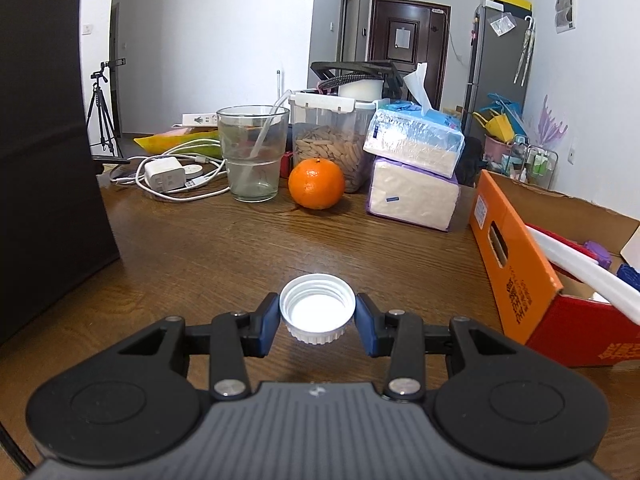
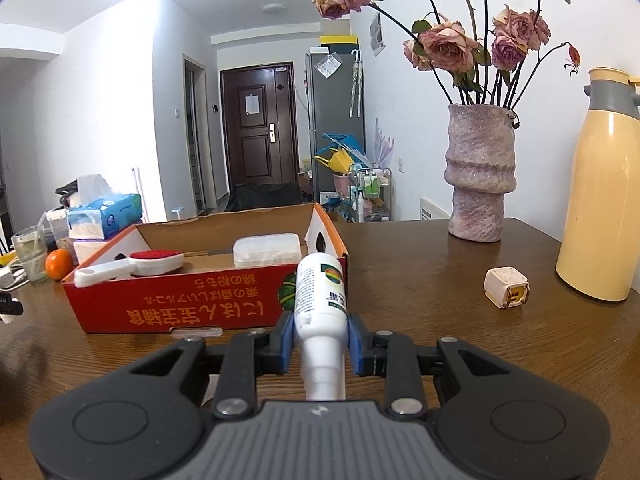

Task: Organize rigid objects
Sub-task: 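Carry the white spray bottle and white cap over the cardboard box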

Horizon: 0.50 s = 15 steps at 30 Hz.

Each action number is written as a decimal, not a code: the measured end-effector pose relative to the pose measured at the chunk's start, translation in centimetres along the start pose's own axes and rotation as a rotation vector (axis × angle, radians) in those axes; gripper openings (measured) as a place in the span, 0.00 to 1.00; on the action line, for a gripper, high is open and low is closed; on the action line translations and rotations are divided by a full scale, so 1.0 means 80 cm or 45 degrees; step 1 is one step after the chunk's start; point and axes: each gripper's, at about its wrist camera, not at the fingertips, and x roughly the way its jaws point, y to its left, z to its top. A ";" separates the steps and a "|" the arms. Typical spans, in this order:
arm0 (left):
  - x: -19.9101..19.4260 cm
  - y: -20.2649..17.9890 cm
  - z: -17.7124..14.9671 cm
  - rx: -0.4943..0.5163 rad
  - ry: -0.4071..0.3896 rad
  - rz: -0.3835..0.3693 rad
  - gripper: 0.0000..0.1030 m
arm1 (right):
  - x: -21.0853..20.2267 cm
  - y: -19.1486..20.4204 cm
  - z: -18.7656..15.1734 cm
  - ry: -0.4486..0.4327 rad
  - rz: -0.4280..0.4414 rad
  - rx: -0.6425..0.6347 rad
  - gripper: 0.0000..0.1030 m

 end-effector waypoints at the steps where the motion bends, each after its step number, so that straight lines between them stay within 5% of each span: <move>1: -0.006 0.000 -0.001 -0.002 -0.006 -0.003 0.39 | -0.002 0.000 0.000 -0.002 0.004 0.001 0.26; 15: -0.091 -0.017 -0.024 0.007 -0.107 -0.094 0.39 | -0.022 0.005 -0.005 -0.015 0.057 0.007 0.26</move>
